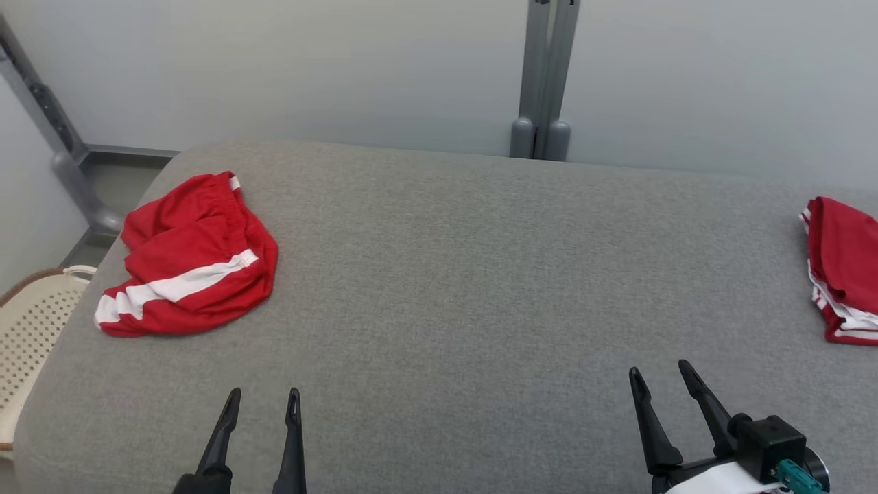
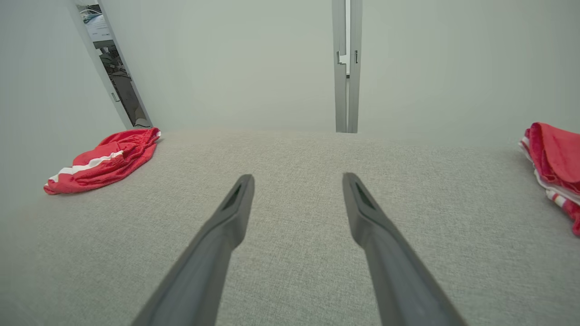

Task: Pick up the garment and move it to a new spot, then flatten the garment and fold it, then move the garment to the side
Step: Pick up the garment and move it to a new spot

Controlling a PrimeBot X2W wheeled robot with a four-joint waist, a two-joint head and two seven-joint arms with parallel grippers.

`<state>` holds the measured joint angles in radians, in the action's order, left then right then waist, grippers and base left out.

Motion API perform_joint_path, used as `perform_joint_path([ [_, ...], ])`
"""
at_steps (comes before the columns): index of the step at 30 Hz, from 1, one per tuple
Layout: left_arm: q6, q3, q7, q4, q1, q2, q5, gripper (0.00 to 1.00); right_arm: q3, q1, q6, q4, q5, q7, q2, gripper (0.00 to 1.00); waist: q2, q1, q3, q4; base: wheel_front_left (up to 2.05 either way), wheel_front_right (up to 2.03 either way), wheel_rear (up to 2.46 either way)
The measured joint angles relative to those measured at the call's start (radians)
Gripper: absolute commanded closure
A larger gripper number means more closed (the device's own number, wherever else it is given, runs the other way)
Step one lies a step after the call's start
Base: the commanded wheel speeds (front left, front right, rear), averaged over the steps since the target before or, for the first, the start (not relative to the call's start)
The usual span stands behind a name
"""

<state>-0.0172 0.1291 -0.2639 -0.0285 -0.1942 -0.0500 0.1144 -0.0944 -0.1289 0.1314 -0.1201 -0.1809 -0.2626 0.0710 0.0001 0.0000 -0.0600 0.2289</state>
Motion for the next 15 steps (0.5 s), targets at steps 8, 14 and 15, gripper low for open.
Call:
perform_joint_path([
  [8,-0.01,-0.017,0.0,0.002,-0.001,0.0,-0.01,0.0,-0.009,-0.001,0.0,-0.004,-0.002,0.0,-0.01,0.0,0.0,0.0,0.0,0.117,0.0,0.0,0.0],
  [14,-0.017,-0.021,0.0,0.005,-0.004,0.0,-0.013,0.0,-0.014,-0.001,0.0,-0.009,-0.004,0.0,-0.013,0.0,0.0,0.0,0.002,0.199,0.0,0.0,0.0],
  [15,-0.013,-0.023,0.0,0.01,-0.005,0.0,-0.012,0.0,-0.018,0.0,0.0,-0.01,-0.004,0.0,-0.013,0.0,0.0,0.0,0.003,0.212,0.0,0.0,0.0],
])
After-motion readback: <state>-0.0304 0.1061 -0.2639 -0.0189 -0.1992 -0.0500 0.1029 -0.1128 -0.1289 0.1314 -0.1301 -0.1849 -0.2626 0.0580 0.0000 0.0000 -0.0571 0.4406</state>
